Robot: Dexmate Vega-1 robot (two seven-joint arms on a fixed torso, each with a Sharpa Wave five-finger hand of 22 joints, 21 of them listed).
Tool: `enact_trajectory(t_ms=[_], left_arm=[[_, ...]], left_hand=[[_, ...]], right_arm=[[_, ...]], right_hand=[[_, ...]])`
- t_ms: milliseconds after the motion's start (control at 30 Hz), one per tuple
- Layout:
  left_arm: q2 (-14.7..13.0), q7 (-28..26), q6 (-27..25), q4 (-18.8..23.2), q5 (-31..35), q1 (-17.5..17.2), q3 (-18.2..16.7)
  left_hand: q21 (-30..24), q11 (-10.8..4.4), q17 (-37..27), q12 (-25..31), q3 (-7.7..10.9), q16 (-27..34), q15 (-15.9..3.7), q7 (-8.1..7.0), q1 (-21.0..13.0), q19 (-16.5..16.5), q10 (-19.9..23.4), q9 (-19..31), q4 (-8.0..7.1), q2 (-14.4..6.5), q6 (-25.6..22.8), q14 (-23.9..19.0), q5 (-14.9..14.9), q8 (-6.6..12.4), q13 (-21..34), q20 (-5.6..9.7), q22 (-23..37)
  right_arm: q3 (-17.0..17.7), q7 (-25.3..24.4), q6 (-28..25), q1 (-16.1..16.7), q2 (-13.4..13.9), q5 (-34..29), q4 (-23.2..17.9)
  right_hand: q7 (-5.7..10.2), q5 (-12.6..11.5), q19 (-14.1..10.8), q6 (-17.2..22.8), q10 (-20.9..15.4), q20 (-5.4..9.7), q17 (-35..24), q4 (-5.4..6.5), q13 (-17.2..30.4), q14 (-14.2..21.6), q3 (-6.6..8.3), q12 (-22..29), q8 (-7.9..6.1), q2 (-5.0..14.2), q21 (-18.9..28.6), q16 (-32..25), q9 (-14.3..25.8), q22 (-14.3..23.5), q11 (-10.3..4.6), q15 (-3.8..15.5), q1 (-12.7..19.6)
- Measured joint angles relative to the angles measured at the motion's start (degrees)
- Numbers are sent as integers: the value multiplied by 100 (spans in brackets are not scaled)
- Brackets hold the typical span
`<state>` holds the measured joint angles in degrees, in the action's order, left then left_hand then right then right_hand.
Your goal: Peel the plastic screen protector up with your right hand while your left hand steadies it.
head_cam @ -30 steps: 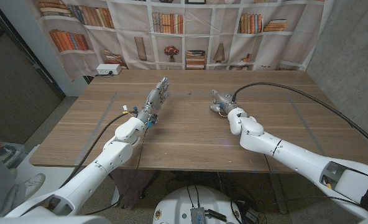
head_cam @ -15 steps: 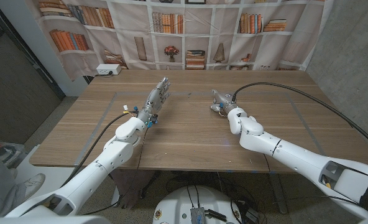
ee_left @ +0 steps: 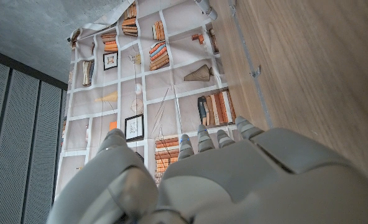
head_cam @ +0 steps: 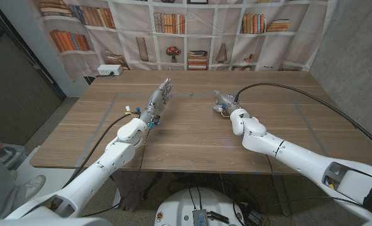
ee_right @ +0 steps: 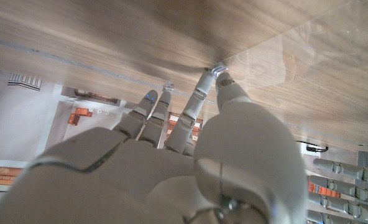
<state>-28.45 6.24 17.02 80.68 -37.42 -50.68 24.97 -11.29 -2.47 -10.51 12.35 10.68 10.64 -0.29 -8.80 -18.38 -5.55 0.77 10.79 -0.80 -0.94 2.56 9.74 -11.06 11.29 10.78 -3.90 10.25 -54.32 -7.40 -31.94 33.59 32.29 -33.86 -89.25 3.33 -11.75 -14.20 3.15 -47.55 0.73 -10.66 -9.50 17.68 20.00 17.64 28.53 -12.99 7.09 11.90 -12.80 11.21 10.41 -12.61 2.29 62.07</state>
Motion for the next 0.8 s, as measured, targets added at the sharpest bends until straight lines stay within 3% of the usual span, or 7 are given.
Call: enact_trajectory(t_ms=[267,800], left_arm=[[15,27,-6,-38,-12,25,9],[48,48,-6,-81,-22,48,20]], left_hand=[[0,0,0,0,0,0,0,0,0,0,0,0,0,0,0,0,0,0,0,0,0],[0,0,0,0,-33,0,0,0,0,0,0,0,0,0,0,0,0,0,0,0,0]], right_arm=[[2,-41,0,-2,-23,26,37],[39,-182,28,22,-56,102,90]], right_hand=[[76,0,-51,76,-154,52,0,-57,83,120,57,97,0,46,0,0,0,0,-11,26,232],[13,1,-103,260,-324,62,-91,-38,171,455,38,266,0,126,42,-92,0,0,19,23,399]])
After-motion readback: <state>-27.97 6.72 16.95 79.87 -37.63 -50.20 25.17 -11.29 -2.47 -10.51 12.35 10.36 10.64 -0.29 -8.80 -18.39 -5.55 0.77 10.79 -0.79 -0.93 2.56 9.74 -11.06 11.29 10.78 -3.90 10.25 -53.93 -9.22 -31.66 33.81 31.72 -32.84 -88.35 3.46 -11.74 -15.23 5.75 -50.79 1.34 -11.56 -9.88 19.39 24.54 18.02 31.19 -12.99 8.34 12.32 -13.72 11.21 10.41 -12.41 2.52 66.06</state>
